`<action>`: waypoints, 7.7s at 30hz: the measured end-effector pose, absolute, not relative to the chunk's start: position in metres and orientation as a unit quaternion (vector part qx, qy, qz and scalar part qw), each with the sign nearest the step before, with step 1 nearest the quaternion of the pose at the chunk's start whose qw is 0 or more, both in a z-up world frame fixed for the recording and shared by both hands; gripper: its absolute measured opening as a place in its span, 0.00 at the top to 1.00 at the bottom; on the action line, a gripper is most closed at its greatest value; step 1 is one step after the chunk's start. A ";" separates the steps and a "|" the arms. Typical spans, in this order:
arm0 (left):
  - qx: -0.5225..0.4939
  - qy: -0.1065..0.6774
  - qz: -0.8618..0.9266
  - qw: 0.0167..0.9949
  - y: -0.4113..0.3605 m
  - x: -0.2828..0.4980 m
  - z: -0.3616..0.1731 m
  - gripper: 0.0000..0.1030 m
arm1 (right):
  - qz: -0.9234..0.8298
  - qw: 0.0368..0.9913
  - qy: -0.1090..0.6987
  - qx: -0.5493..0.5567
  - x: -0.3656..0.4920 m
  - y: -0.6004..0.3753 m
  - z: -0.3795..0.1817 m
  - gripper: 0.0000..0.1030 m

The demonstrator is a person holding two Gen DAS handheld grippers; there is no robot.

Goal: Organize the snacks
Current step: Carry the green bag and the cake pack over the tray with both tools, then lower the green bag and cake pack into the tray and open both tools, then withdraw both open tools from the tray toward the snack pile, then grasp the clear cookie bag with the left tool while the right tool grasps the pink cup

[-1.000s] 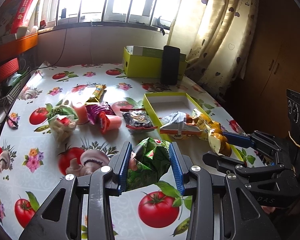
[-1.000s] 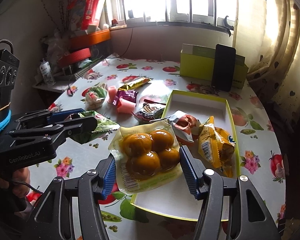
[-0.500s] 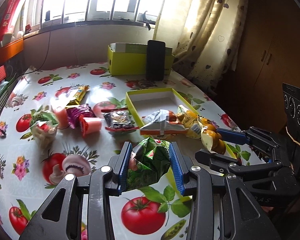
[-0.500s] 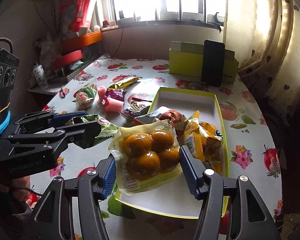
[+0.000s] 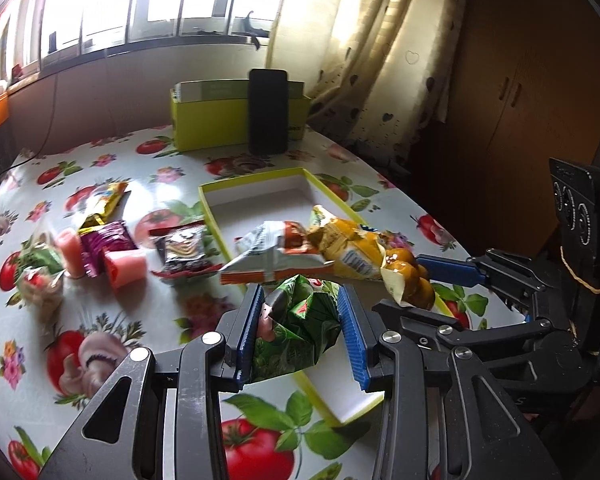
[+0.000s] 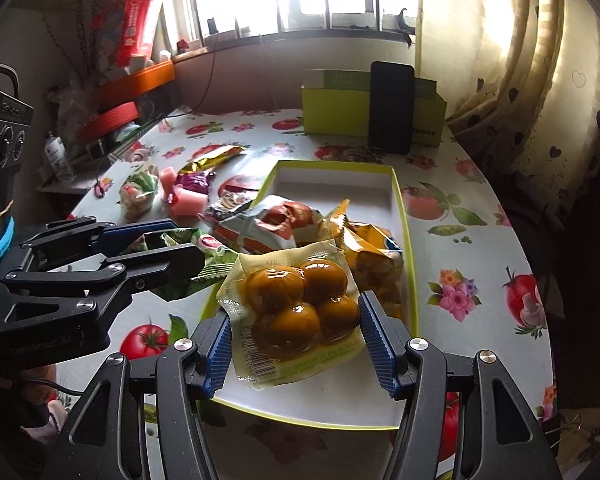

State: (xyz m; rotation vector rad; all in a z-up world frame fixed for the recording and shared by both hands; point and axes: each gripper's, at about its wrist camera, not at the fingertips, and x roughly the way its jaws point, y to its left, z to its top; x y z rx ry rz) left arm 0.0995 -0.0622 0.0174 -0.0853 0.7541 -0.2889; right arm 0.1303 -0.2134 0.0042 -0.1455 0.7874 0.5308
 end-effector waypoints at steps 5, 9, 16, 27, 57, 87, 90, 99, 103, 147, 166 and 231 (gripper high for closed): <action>-0.036 0.374 -0.158 0.913 -0.074 0.108 0.012 0.62 | 0.242 0.887 0.387 -0.068 0.137 -0.222 -0.003 0.44; -0.038 0.382 -0.170 0.908 -0.082 0.113 0.005 0.62 | 0.232 0.886 0.396 -0.070 0.142 -0.226 -0.010 0.44; -0.041 0.394 -0.179 0.901 -0.086 0.124 -0.007 0.62 | 0.225 0.880 0.413 -0.070 0.153 -0.229 -0.022 0.44; -0.052 0.411 -0.191 0.890 -0.085 0.135 -0.022 0.61 | 0.226 0.869 0.431 -0.087 0.160 -0.219 -0.035 0.44; -0.060 0.394 -0.215 0.892 -0.078 0.094 0.001 0.61 | 0.229 0.883 0.399 -0.090 0.117 -0.231 0.005 0.41; -0.097 0.386 -0.114 0.910 -0.010 0.070 -0.007 0.61 | 0.264 0.877 0.394 -0.071 0.105 -0.207 0.008 0.41; -0.102 0.386 -0.101 0.911 -0.001 0.069 -0.010 0.61 | 0.270 0.878 0.391 -0.066 0.106 -0.204 0.010 0.41; -0.113 0.389 -0.067 0.912 0.022 0.068 -0.013 0.61 | 0.285 0.876 0.382 -0.068 0.110 -0.190 0.012 0.44; -0.117 0.391 -0.057 0.911 0.031 0.068 -0.016 0.61 | 0.292 0.874 0.382 -0.069 0.111 -0.184 0.012 0.44; -0.275 0.341 0.087 0.895 0.188 0.122 -0.017 0.41 | 0.347 0.851 0.386 -0.076 0.162 -0.082 0.014 0.44; -0.277 0.369 0.057 0.885 0.189 0.157 -0.060 0.34 | 0.335 0.838 0.421 -0.087 0.204 -0.031 -0.011 0.44; -0.125 0.333 0.052 0.933 0.064 0.050 0.024 0.53 | 0.368 0.854 0.361 -0.065 0.107 -0.100 0.033 0.61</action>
